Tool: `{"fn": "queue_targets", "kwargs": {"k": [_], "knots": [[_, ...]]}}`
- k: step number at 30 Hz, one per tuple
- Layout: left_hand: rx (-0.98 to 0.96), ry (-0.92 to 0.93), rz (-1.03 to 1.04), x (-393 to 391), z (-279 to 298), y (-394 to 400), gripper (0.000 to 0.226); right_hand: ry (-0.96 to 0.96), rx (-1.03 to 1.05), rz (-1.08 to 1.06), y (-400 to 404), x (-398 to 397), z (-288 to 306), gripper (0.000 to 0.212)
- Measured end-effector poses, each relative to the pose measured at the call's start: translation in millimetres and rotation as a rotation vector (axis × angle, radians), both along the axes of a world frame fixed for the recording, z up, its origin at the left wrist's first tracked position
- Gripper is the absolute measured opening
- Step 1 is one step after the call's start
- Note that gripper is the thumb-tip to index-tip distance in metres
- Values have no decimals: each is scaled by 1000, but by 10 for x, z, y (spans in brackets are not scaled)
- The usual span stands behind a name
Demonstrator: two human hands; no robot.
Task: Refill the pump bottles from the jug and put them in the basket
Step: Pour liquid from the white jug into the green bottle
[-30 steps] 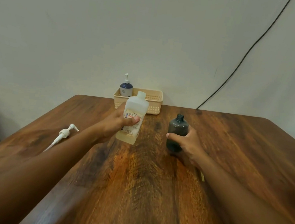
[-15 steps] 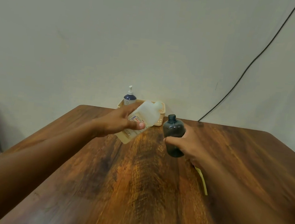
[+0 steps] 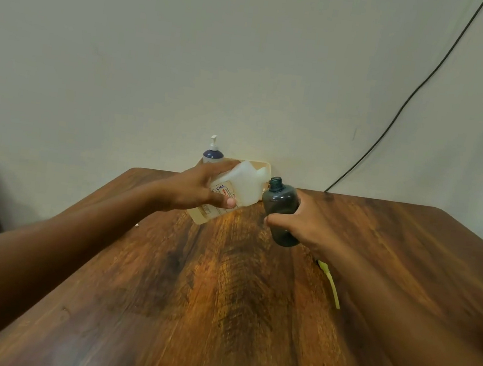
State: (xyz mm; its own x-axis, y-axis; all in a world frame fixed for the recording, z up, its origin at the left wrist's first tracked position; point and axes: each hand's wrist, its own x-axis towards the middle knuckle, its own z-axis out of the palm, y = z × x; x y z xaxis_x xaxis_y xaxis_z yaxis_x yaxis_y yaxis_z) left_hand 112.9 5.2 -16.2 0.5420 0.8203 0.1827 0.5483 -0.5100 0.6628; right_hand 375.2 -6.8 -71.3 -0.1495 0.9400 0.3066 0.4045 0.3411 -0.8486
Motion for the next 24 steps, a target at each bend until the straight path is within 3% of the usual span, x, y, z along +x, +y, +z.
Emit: {"fn": "queue_targets", "kwargs": {"k": [7,24], "knots": [[9,40,9,11,-16,30,78,-10,2,32,-43,-30,-32,48],[67,119,12,-21,132,64,78,37,12,24,-33,-30,-32,42]]}}
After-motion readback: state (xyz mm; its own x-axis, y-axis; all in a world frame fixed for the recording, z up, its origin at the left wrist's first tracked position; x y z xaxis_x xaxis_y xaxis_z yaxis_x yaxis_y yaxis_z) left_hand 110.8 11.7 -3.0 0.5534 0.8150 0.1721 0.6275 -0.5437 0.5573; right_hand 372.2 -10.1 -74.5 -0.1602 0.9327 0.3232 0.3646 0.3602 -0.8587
